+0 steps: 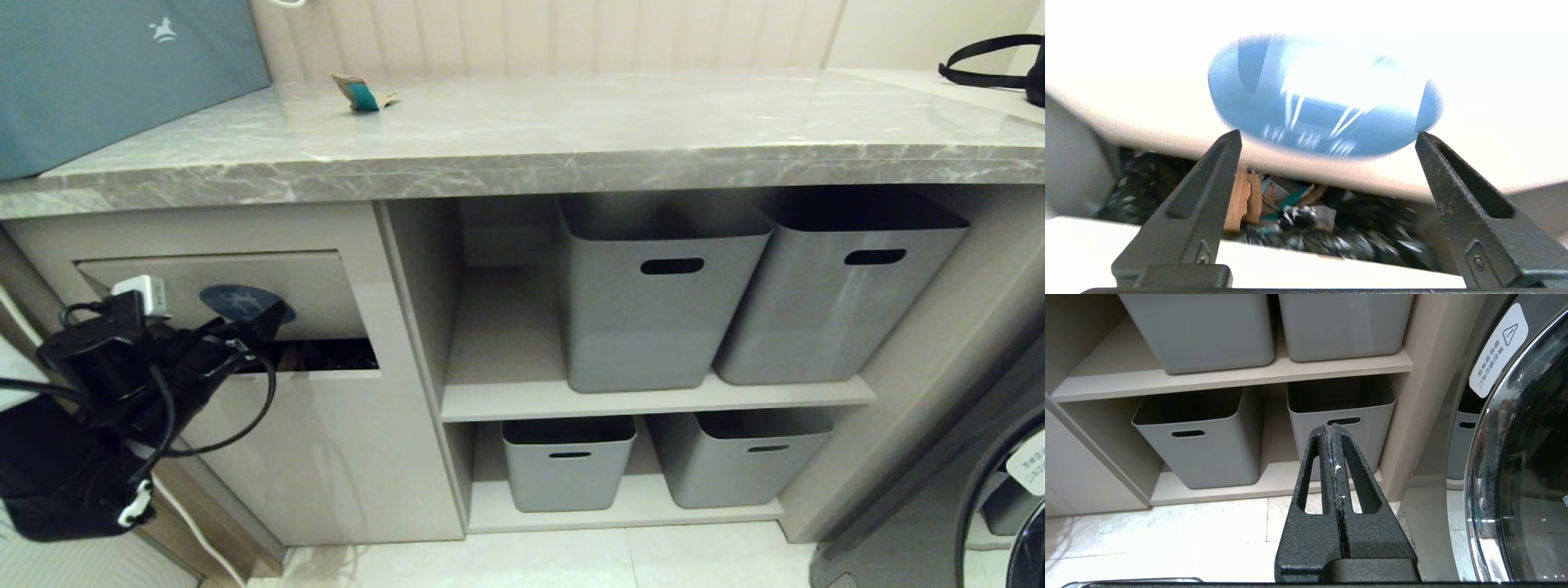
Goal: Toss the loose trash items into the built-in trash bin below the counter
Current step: Put the garbage in the trash can, then pick up the garbage
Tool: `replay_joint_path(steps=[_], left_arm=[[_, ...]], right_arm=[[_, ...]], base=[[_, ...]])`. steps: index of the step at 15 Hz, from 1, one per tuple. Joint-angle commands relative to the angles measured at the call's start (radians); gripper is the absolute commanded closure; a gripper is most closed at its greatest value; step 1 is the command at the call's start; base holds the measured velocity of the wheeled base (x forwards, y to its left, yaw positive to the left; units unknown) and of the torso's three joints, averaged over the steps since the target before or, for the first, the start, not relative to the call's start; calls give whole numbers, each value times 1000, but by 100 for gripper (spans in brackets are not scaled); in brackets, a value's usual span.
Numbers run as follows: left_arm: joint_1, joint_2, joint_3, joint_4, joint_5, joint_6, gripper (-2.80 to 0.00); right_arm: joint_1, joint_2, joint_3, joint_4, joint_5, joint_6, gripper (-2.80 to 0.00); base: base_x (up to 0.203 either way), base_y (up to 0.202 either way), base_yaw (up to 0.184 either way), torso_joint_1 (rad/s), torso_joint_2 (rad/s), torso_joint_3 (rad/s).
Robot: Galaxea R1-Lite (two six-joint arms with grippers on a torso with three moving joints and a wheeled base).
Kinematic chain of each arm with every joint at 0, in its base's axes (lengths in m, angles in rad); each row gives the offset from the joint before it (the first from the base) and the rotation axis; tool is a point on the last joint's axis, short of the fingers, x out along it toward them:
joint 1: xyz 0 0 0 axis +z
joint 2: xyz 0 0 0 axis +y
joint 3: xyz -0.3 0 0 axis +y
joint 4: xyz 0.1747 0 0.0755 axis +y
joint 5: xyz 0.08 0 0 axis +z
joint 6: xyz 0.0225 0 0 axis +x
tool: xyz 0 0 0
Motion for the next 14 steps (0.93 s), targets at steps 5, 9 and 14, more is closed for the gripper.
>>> replay_joint_path(steps=[5,9,14], left_arm=[[-1,-465,335,13,16,-16,0],[-1,-753,541,66,15,-14,0],[-19,-1212,581,600,-29,49,0]], right_arm=[[0,0,0,-1,0,0,0],[0,0,0,-1,0,0,0],[0,0,0,-1,0,0,0]], base=[[0,0,0,0,0,0],[0,0,0,0,0,0],[0,0,0,0,0,0]])
